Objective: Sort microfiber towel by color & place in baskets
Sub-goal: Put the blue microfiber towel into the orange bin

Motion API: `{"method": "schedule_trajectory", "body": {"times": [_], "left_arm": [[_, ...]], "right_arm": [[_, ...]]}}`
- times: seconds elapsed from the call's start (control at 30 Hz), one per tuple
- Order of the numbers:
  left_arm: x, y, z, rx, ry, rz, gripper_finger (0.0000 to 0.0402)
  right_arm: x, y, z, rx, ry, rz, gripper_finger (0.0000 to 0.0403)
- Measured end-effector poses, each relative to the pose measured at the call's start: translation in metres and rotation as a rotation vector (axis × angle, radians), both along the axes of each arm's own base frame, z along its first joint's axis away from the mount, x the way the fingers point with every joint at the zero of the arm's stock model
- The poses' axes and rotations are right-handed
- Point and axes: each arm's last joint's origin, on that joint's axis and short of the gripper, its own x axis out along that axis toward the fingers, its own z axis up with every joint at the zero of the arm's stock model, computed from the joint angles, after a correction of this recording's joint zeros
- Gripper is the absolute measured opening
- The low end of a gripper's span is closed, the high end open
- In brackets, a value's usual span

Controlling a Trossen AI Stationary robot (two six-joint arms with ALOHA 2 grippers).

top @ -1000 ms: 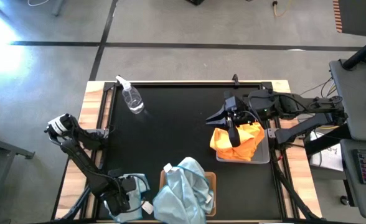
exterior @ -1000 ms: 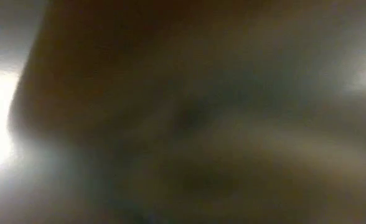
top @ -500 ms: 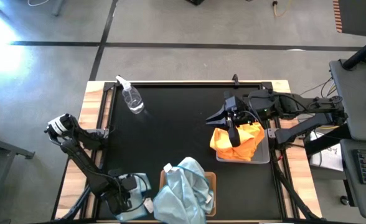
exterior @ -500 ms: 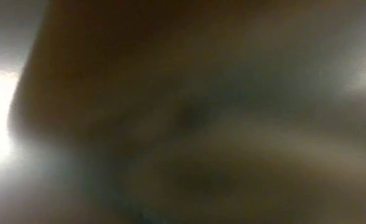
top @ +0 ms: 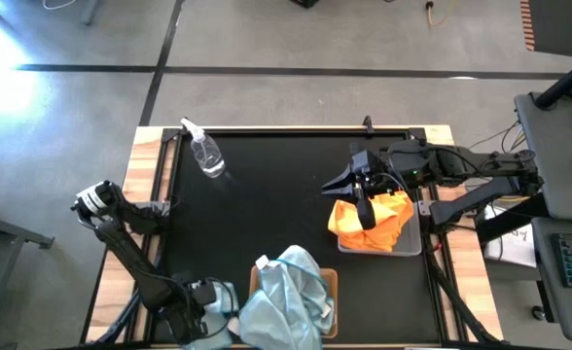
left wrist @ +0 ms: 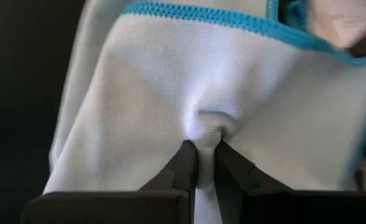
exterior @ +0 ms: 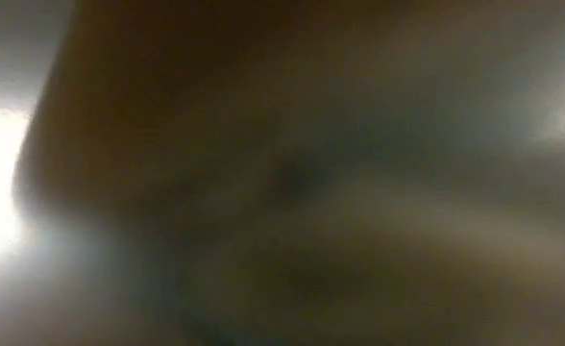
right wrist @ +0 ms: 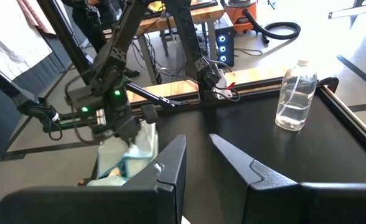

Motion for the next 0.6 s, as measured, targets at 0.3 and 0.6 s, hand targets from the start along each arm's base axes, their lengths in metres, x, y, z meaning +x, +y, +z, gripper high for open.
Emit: {"method": "schedule_trajectory", "body": {"times": [0.3, 0.6], "left_arm": [[0.016, -0.023, 0.053, -0.074, -0.080, -0.076, 0.0017], [0.025, -0.029, 0.125, -0.016, -0.234, -0.044, 0.0017]], "right_arm": [[0.000, 0.000, 0.000, -0.001, 0.003, 0.001, 0.0059], [-0.002, 0.000, -0.007, -0.009, 0.073, 0.001, 0.0059]]}}
